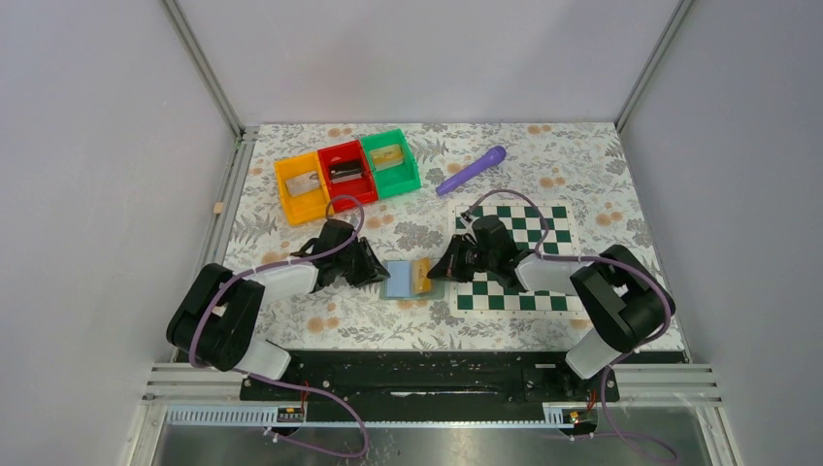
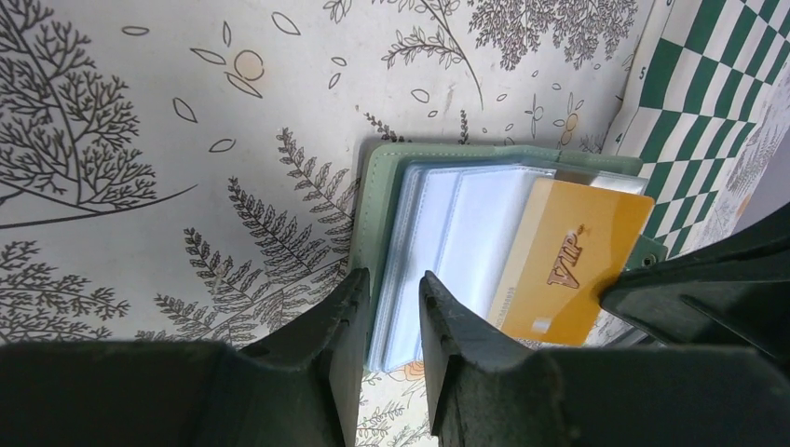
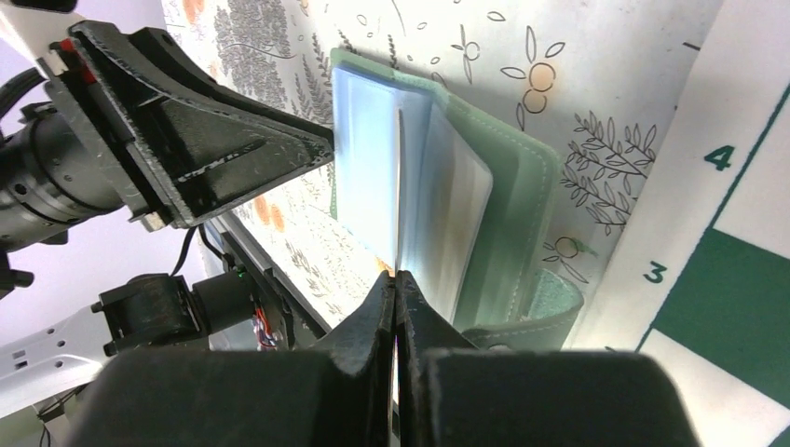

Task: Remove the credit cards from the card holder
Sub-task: Remove the credit card from the card holder.

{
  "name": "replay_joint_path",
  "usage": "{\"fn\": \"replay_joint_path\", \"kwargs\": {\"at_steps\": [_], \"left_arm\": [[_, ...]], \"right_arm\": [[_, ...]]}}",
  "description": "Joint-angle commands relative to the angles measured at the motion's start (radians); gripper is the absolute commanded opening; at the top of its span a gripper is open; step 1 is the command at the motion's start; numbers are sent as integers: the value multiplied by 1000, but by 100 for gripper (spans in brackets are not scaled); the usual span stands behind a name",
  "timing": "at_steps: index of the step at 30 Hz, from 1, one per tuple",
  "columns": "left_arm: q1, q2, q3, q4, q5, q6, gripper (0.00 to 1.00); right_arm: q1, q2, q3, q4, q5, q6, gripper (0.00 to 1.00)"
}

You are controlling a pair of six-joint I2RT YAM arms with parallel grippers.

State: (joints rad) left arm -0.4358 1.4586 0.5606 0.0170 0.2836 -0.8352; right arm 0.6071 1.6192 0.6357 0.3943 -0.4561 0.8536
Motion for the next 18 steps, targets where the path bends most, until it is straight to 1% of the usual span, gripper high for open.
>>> {"fn": "replay_joint_path", "kwargs": {"at_steps": [1,6,9,14,18], "left_arm": [[1,-18,1,-81,-61,25,28],[1,-45,18,-112,-55,28,30],[0,-80,27,-129,-43,26,33],[1,-163,46,-130,3,19,42],[-1,-206,39,-73,95,6,50]], "right_arm": [[-6,-76,-3,-15,13,-19,0],[-7,-122,-4,-47,30,-23,0],[-6,-149,-6,-59,37,-23,0],[-6,-179,-8,-58,29,-17,0],[-6,-194,-14,-19,3,6,0]]}}
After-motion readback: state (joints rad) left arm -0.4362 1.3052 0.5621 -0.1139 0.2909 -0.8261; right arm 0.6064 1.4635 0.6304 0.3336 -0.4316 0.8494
